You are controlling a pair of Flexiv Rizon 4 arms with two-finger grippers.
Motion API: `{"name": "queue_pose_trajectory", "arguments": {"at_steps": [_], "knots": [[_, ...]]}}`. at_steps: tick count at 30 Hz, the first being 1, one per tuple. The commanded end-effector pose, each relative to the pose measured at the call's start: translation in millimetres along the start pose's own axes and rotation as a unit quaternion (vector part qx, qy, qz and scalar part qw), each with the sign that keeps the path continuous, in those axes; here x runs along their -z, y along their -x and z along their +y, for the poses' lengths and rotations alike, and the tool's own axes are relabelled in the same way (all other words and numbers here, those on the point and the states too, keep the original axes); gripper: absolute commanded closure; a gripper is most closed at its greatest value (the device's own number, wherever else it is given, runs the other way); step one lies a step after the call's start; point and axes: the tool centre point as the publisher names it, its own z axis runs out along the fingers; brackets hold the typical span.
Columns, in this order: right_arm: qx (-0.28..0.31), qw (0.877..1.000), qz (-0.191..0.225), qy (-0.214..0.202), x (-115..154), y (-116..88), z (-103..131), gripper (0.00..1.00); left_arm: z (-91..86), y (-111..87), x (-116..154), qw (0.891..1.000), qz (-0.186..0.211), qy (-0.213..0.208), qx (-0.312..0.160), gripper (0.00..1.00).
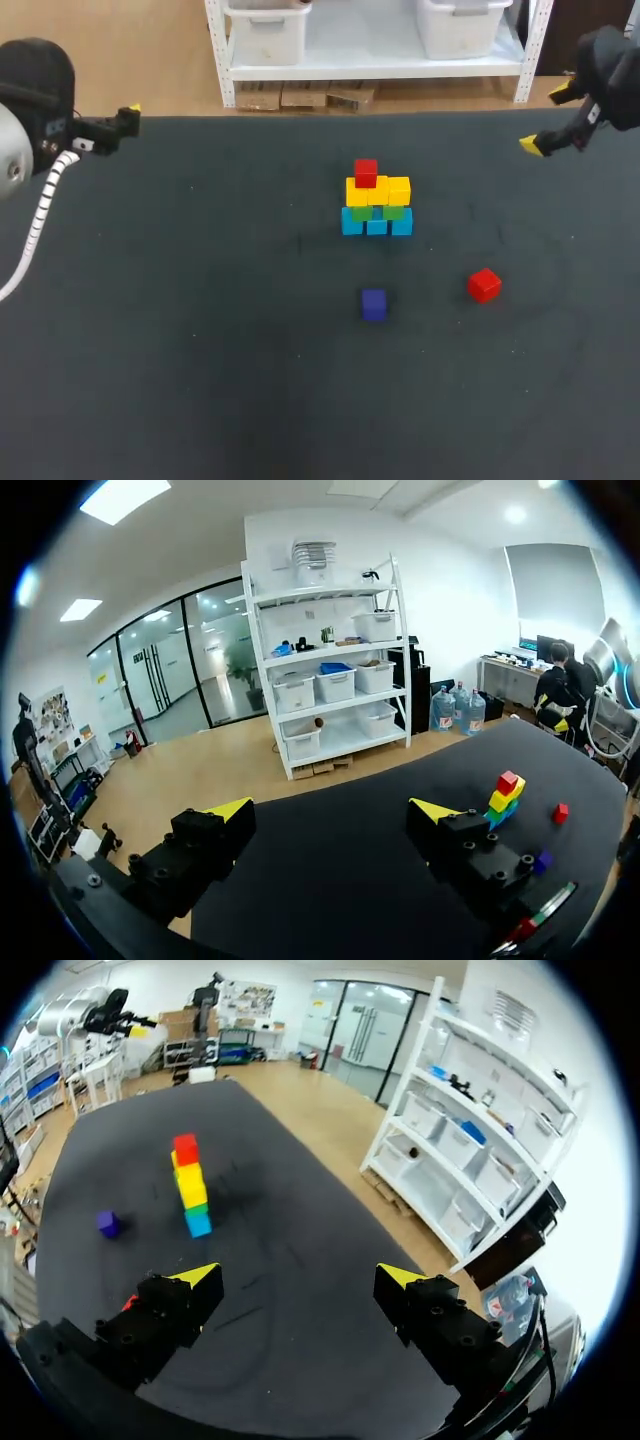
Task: Place the blue cubes, place green cubes on the blue cubes, place the yellow cubes on the green cubes, then place the red cubes on the yellow cubes, and place purple cube on the red cubes.
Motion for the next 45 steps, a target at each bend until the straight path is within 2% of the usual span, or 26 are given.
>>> {"name": "queue_pose_trajectory", "arguments": {"at_steps": [1,7,10,13,18,20,23,26,29,32,40,43,45], "knots": [[0.026,0.999,0.014,0.031,2,0,16,0.00,0.2,-0.8,0,1.000,-0.002,0.000,0.000,0.00],[0.065,0.994,0.071,0.046,-1,-11,56,0.00,0.2,-0.8,0,1.000,-0.002,0.000,0.000,0.00],[0.067,0.991,0.095,0.072,-1,-15,77,0.00,0.2,-0.8,0,1.000,-0.002,0.000,0.000,0.00],[0.080,0.984,0.130,0.087,-2,-15,99,0.00,0.2,-0.8,0,1.000,-0.002,0.000,0.000,0.00],[0.146,0.968,0.171,0.109,-1,-21,127,0.00,0.2,-0.8,0,1.000,-0.002,0.000,0.000,0.00],[0.172,0.962,0.176,0.119,0,-25,133,0.00,0.2,-0.8,0,1.000,-0.002,0.000,0.000,0.00],[0.214,0.954,0.151,0.144,5,-31,147,0.00,0.2,-0.8,0,1.000,-0.002,0.000,0.000,0.00],[0.263,0.937,0.177,0.146,3,-48,153,0.00,0.2,-0.8,0,1.000,-0.002,0.000,0.000,0.00],[0.283,0.928,0.174,0.169,2,-60,157,0.00,0.2,-0.8,0,1.000,-0.002,0.000,0.000,0.00],[0.319,0.911,0.178,0.193,-3,-69,165,0.00,0.2,-0.8,0,1.000,-0.002,0.000,0.000,0.00],[0.372,0.884,0.195,0.206,-31,-67,178,0.00,0.2,-0.8,0,1.000,-0.002,0.000,0.000,0.00],[0.377,0.878,0.194,0.222,-40,-67,179,0.00,0.2,-0.8,0,1.000,-0.002,0.000,0.000,0.00],[0.387,0.868,0.201,0.235,-46,-71,182,0.00,0.2,-0.8,0,1.000,-0.002,0.000,0.000,0.00]]}}
